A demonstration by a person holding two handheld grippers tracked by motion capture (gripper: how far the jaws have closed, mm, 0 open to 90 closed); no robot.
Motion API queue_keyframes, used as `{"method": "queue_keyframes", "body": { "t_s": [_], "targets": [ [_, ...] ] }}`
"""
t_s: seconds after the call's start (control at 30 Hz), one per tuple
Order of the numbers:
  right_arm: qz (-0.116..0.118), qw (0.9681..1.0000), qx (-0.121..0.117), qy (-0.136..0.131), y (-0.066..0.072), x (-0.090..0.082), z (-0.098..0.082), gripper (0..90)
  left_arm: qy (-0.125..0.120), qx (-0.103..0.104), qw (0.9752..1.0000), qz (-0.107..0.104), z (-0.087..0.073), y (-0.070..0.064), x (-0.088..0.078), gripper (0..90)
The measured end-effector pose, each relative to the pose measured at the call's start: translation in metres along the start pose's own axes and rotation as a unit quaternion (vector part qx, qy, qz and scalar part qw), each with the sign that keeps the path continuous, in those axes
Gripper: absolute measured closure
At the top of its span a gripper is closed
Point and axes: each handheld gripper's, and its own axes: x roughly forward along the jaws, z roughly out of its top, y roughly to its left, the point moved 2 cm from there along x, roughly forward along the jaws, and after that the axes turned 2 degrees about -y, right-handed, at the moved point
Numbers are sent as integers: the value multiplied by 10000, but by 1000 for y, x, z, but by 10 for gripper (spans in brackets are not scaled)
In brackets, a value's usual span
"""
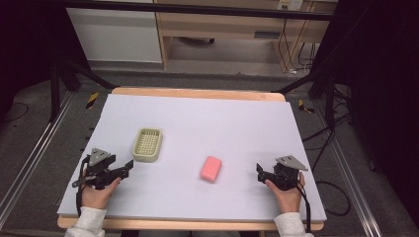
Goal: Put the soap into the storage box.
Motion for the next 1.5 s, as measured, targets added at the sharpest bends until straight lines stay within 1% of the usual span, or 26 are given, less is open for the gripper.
{"method": "queue_keyframes", "body": {
  "t_s": [0.03,0.07,0.13,0.23,0.27,0.4,0.5,0.6,0.7,0.77,0.8,0.93,1.0,1.13,1.17,1.2,1.23,1.3,1.4,1.43,1.47,1.5],
  "targets": [
    [0,10000,0,0,0,0,0,97,0,0,10000,0,0,0,0,284],
    [-18,10000,-72,-20,0,-1,-1,97,-15,38,10000,-32,1,-2,-1,289],
    [-56,9999,-95,-43,-1,-1,-1,98,-35,49,10000,-52,2,-4,-1,291],
    [-38,10000,-84,-20,0,-1,-1,98,-30,85,9999,-96,2,-7,-2,298],
    [-71,9999,-138,-23,0,-2,-1,98,-40,107,9999,-121,2,-9,-2,308],
    [-61,9998,-176,-51,1,-1,-2,104,-40,161,9997,-168,4,-12,-2,311],
    [-72,9998,-181,-58,1,-1,-2,105,-66,170,9997,-157,4,-14,-1,310],
    [-29,9999,-148,-70,1,-1,-2,105,-64,168,9997,-191,4,-17,1,305],
    [-23,9998,-153,-82,1,-1,-2,105,-62,207,9995,-231,5,-21,1,297],
    [-20,9998,-154,-105,1,-1,-2,104,-74,194,9995,-248,6,-23,2,293],
    [-15,9998,-165,-126,2,-1,-2,103,-86,237,9994,-257,8,-25,3,292],
    [43,9997,-151,-185,2,-1,-2,99,-92,268,9993,-261,10,-29,3,281],
    [45,9997,-154,-185,2,0,-2,99,-116,232,9992,-295,11,-32,3,279],
    [51,9996,-202,-186,3,1,-3,99,-109,230,9991,-353,12,-35,4,278],
    [51,9996,-202,-186,3,1,-3,99,-118,249,9991,-337,13,-36,4,278],
    [68,9996,-207,-171,3,1,-4,102,-113,271,9989,-374,14,-38,4,276],
    [66,9996,-192,-173,3,1,-4,103,-116,257,9989,-380,14,-39,4,275],
    [59,9996,-144,-216,3,0,-4,108,-107,317,9987,-385,15,-41,4,275],
    [89,9996,-93,-244,2,0,-4,109,-115,327,9986,-407,17,-43,4,273],
    [93,9996,-36,-275,1,0,-5,111,-114,359,9983,-443,18,-45,4,273],
    [90,9996,-42,-275,1,0,-5,111,-104,421,9981,-442,19,-46,4,272],
    [94,9995,-34,-283,1,0,-5,111,-104,421,9981,-442,19,-46,4,272]
  ]
}}
